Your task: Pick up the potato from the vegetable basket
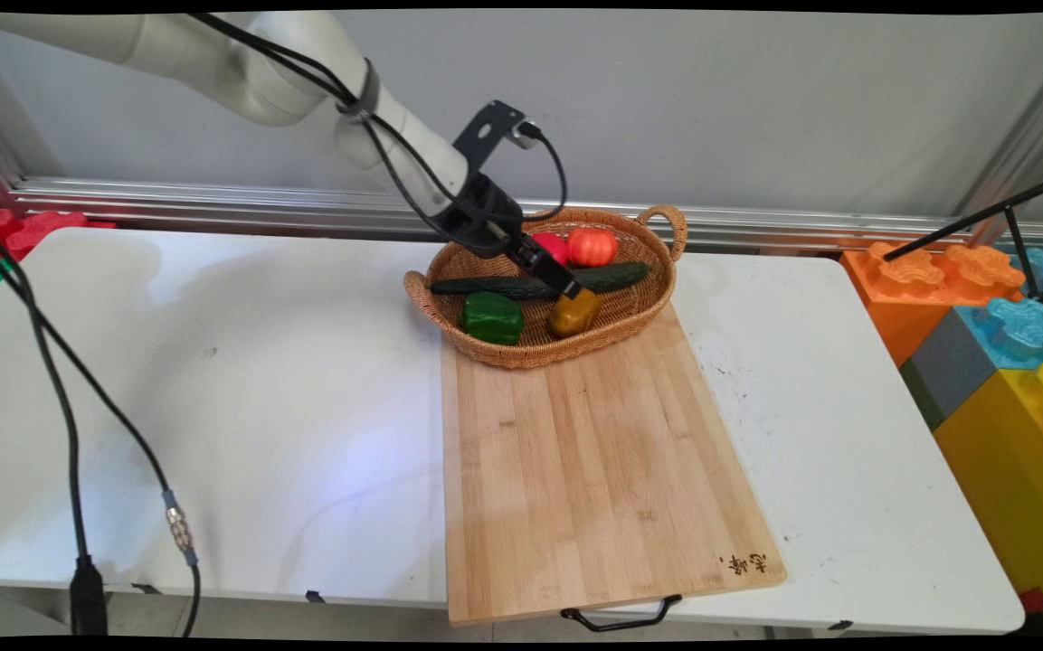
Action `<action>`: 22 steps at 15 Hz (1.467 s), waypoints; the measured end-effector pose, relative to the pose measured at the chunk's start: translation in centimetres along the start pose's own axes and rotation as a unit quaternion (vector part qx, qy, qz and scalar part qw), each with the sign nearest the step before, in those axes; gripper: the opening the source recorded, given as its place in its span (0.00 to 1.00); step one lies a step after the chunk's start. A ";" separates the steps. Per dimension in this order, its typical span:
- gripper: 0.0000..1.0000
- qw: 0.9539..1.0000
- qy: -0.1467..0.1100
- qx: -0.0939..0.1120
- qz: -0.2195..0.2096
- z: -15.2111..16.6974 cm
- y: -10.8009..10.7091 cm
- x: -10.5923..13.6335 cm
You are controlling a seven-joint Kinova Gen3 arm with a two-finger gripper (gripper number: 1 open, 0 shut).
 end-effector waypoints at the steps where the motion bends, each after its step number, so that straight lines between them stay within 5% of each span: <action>1: 1.00 1.000 -0.003 0.001 -0.010 0.6 0.1 0.2; 13: 1.00 0.996 -0.030 0.014 -0.088 4.4 0.4 1.4; 22: 1.00 0.989 -0.041 0.046 -0.137 6.0 0.3 1.7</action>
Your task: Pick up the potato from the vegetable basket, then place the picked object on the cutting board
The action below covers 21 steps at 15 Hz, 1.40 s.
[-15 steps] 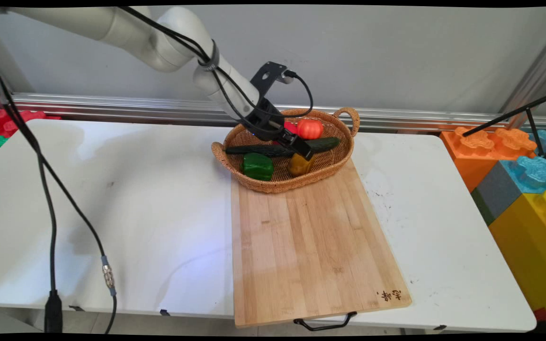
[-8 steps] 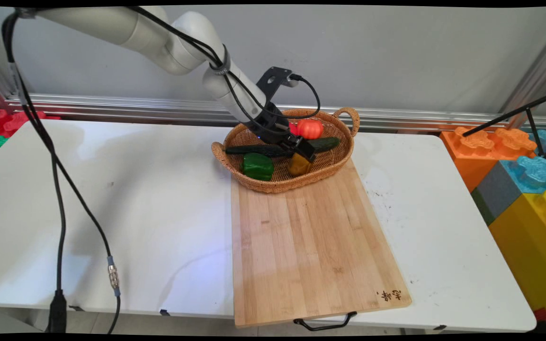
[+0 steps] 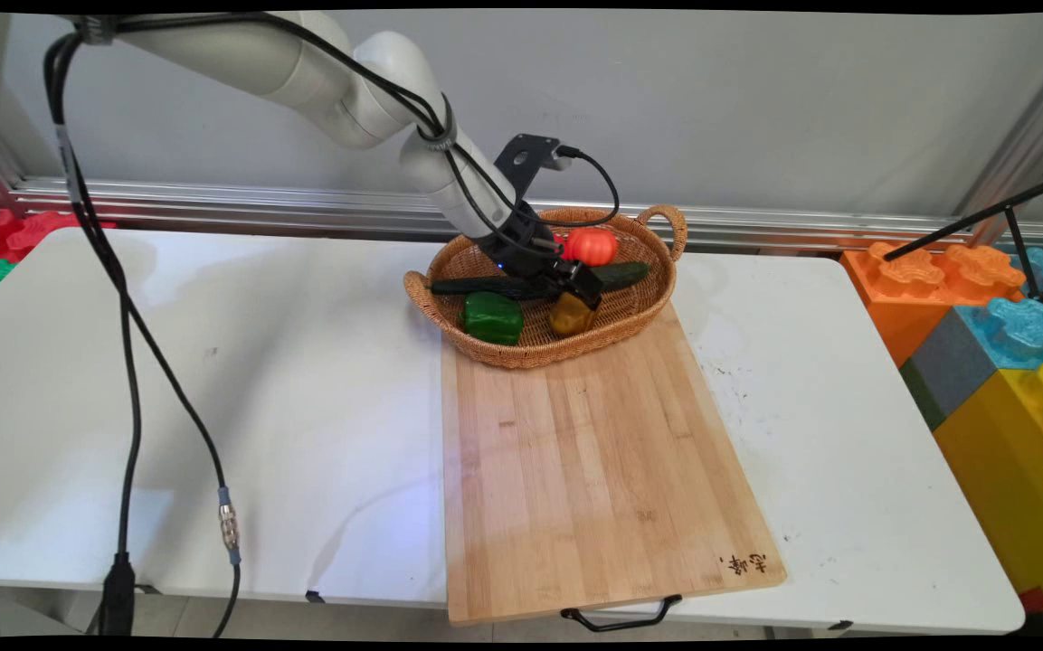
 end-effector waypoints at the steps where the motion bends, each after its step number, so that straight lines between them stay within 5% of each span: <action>1: 1.00 1.000 -0.002 0.002 -0.006 0.2 0.1 -0.1; 11: 1.00 0.999 -0.005 0.014 -0.049 2.2 1.2 -0.1; 12: 0.00 0.999 -0.005 0.016 -0.051 2.3 1.3 0.0; 21: 0.00 0.998 0.000 0.021 -0.053 2.6 1.1 0.3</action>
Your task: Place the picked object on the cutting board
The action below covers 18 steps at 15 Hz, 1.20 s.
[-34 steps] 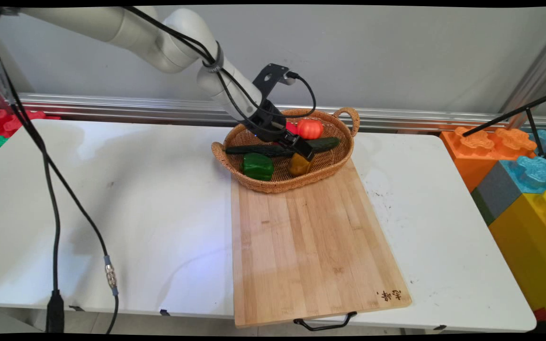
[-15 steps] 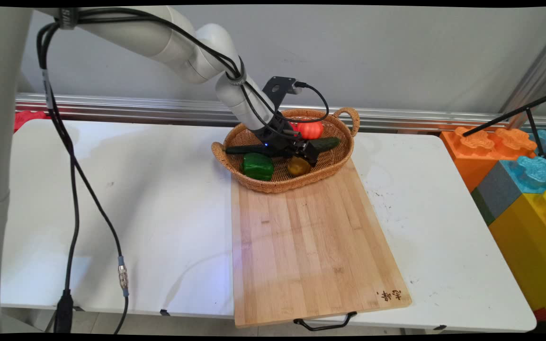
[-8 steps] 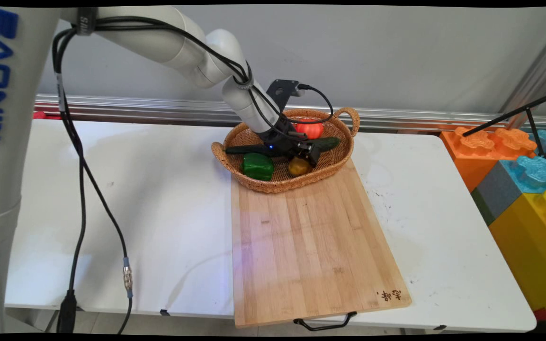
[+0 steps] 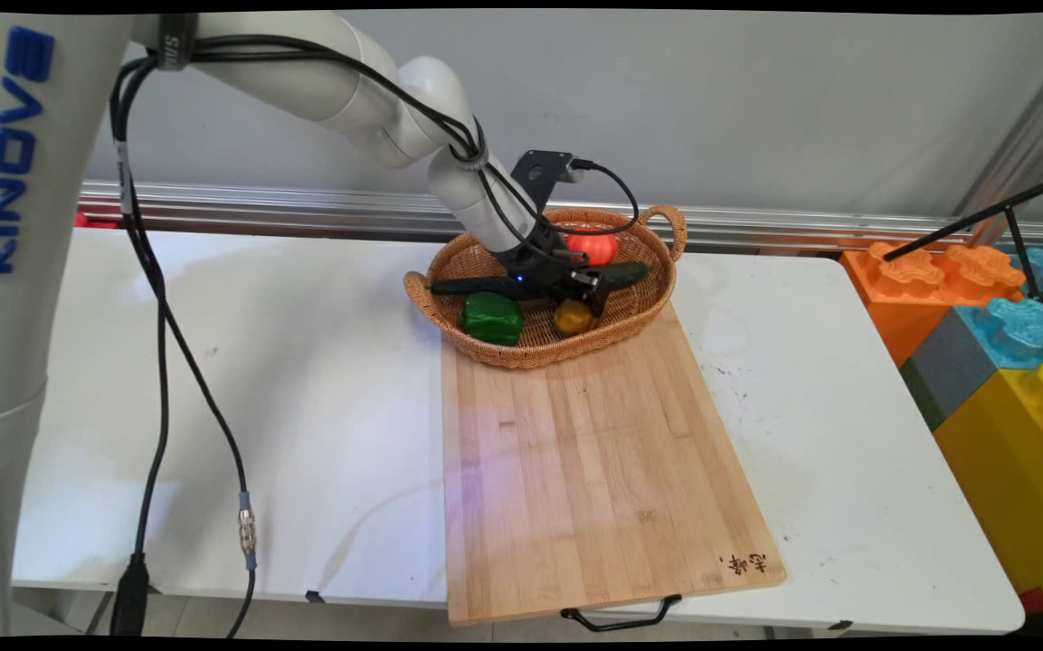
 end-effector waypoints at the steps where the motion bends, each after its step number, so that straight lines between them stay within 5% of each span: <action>1: 0.00 1.000 0.004 -0.001 0.004 -0.2 0.0 0.2; 6: 0.00 0.998 0.053 -0.019 0.037 -3.3 0.4 1.8; 11: 0.00 0.991 0.093 -0.040 0.091 -8.4 1.3 2.4; 18: 0.00 0.976 0.074 -0.103 0.174 -12.7 4.4 -0.8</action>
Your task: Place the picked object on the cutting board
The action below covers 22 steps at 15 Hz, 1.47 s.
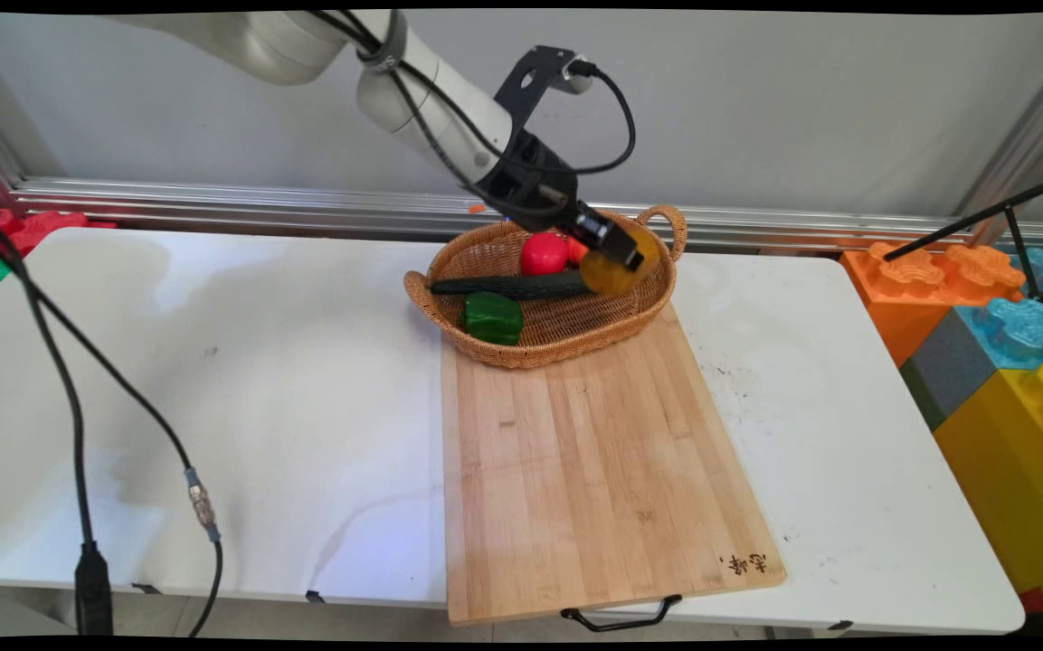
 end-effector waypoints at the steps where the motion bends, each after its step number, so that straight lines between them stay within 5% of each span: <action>1: 0.00 1.000 -0.004 -0.008 0.009 -0.1 0.6 -0.3; 9: 0.00 0.995 -0.037 -0.047 0.081 3.4 5.5 -4.6; 22: 0.00 0.989 -0.067 -0.021 0.128 11.0 5.5 -8.7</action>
